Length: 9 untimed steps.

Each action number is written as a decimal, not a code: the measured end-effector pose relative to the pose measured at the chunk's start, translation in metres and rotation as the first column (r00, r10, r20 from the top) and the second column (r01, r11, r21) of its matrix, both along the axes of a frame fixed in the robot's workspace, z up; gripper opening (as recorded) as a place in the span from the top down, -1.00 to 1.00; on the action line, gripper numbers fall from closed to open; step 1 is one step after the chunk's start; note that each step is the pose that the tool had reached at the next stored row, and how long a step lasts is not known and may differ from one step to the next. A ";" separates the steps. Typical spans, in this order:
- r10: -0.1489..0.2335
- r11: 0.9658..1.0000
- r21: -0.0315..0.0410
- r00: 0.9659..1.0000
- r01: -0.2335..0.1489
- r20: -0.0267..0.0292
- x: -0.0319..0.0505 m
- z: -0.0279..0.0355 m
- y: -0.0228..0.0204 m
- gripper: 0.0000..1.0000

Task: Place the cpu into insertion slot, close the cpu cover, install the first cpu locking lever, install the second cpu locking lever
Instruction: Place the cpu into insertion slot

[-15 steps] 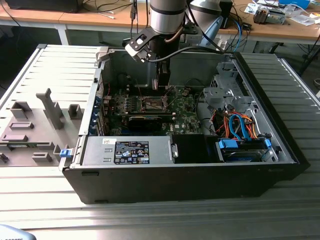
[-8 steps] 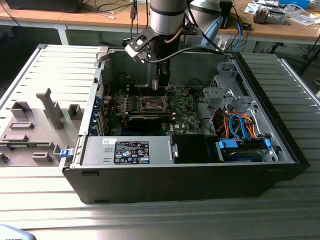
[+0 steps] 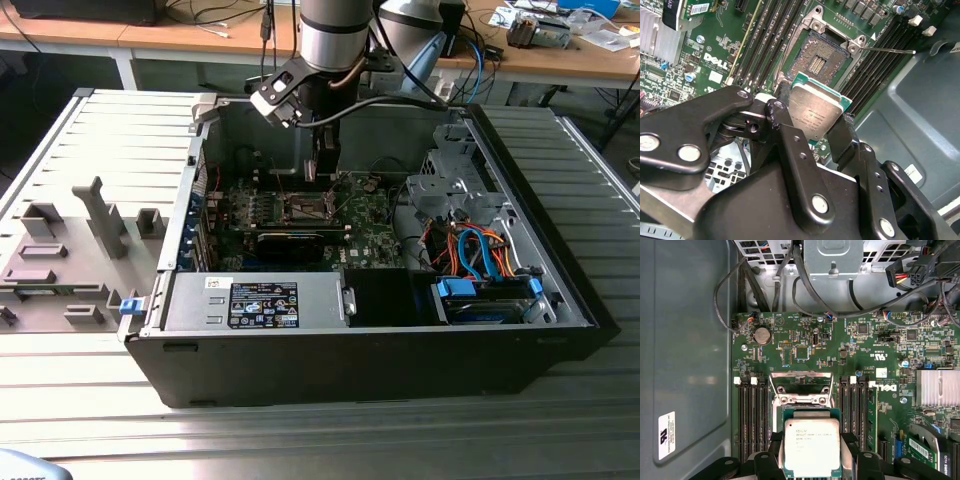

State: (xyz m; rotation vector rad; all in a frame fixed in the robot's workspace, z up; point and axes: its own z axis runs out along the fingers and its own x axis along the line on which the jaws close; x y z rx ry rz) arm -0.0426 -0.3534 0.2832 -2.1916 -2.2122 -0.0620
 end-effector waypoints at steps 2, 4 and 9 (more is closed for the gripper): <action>0.000 1.000 0.000 1.000 0.000 0.000 0.0000 -0.0025 0.0000 -0.08; 0.000 1.000 0.000 1.000 0.000 0.000 0.0000 -0.0028 0.0000 -0.08; 0.000 1.000 0.000 1.000 0.000 0.000 0.0000 -0.0037 0.0000 -0.08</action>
